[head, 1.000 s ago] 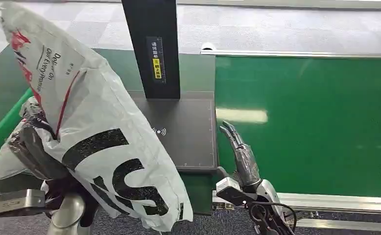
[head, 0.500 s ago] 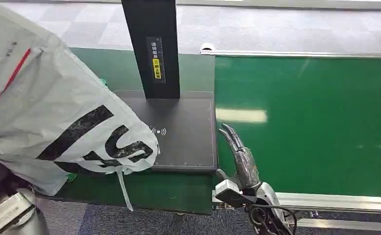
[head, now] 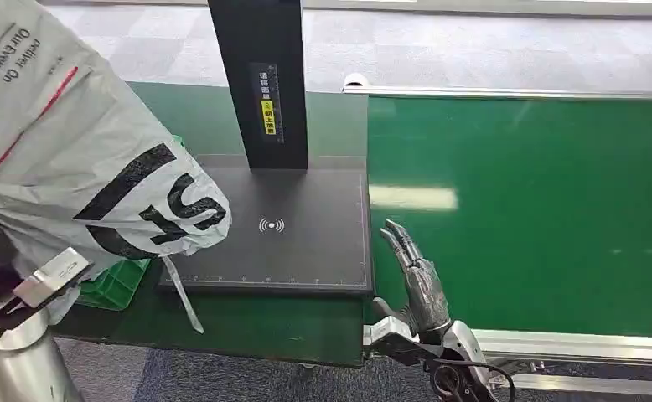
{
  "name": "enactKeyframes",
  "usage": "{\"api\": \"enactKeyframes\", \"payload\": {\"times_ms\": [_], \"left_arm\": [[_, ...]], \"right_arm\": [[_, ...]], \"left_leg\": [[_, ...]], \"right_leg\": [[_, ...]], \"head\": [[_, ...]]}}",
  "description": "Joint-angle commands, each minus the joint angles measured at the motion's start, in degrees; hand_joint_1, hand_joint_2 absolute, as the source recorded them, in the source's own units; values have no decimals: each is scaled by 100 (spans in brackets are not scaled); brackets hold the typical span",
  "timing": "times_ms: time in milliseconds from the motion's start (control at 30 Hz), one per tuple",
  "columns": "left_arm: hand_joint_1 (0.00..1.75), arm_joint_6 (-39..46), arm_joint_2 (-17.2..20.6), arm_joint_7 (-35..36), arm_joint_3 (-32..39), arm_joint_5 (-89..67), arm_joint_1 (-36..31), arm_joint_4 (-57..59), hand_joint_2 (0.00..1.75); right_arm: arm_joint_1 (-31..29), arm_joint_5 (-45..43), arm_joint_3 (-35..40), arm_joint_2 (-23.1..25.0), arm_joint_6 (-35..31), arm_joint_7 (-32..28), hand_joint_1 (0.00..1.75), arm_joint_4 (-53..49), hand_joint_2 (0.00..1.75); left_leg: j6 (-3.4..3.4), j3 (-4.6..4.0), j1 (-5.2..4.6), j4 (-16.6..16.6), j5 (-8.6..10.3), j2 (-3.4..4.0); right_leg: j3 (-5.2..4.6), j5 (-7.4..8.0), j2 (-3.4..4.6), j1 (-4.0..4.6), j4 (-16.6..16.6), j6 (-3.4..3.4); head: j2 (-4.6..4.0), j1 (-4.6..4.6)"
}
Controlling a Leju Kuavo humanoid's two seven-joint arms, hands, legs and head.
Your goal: Moved the parcel from conveyor to table for the left to box.
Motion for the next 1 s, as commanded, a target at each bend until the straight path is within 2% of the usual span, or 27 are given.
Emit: {"api": "enactKeyframes", "payload": {"times_ms": [33,133,167,267,333,400,500,567,633,900,1000], "left_arm": [[175,13,586,22,1392,-933,-1132,2413,0],[175,13,574,22,1749,-1514,-1416,3012,0],[175,13,1031,1384,1166,-2593,-1586,3968,0],[175,13,1901,2450,172,-2575,-2180,5560,0],[175,13,2165,2735,-280,-2410,-2513,6300,0],[175,13,2175,2747,-304,-2403,-2535,6322,0],[175,11,2206,2805,-425,-2301,-2506,6401,0],[175,-502,2306,2855,-645,-1917,-2645,6578,0],[175,-1237,2359,2591,-787,-1365,-2809,6756,0],[175,-2371,2608,3017,-1217,-927,-3391,7628,0],[175,-2462,2632,3033,-1224,-903,-3455,7698,0]], "right_arm": [[14,84,-150,-81,179,58,0,-43,0],[26,103,-176,-82,223,31,0,-80,0],[-22,135,-152,-101,254,60,0,-76,0],[-14,173,-161,-76,290,93,0,-120,0],[19,233,-170,-27,316,136,0,-184,0],[23,243,-165,-19,316,145,0,-192,0],[35,258,-178,-17,332,156,0,-207,0],[45,290,-210,-4,363,177,0,-229,0],[60,327,-249,0,392,192,0,-262,0],[112,482,-363,65,542,202,0,-339,0],[106,490,-364,70,553,201,0,-334,0]], "left_leg": [[-11,19,-5,-20,8,2],[-14,20,-3,-26,13,-6],[-11,18,-3,-20,9,-5],[-10,11,-3,-21,18,-24],[-10,-8,5,0,14,-31],[-13,-10,6,-2,18,-42],[-12,6,3,-14,14,-14],[-10,9,3,-15,11,-5],[-8,-1,6,-3,7,-3],[-11,-4,6,-4,9,-2],[-11,-7,6,-2,9,-1]], "right_leg": [[12,1,-9,-3,-7,-17],[16,3,-21,0,-13,-23],[13,-1,-20,0,-8,-20],[17,2,-36,-2,-6,-18],[0,-2,-41,6,6,-17],[0,-2,-54,7,6,-21],[9,1,-26,4,-3,-21],[11,0,-18,4,-3,-20],[-1,-1,-11,6,6,-14],[-4,2,-11,7,4,-18],[-7,2,-10,7,6,-18]], "head": [[-2,2],[-2,-2],[-2,0],[-2,2],[-2,4],[-2,2],[-2,0],[-2,0],[-2,4],[-2,0],[-2,2]]}}
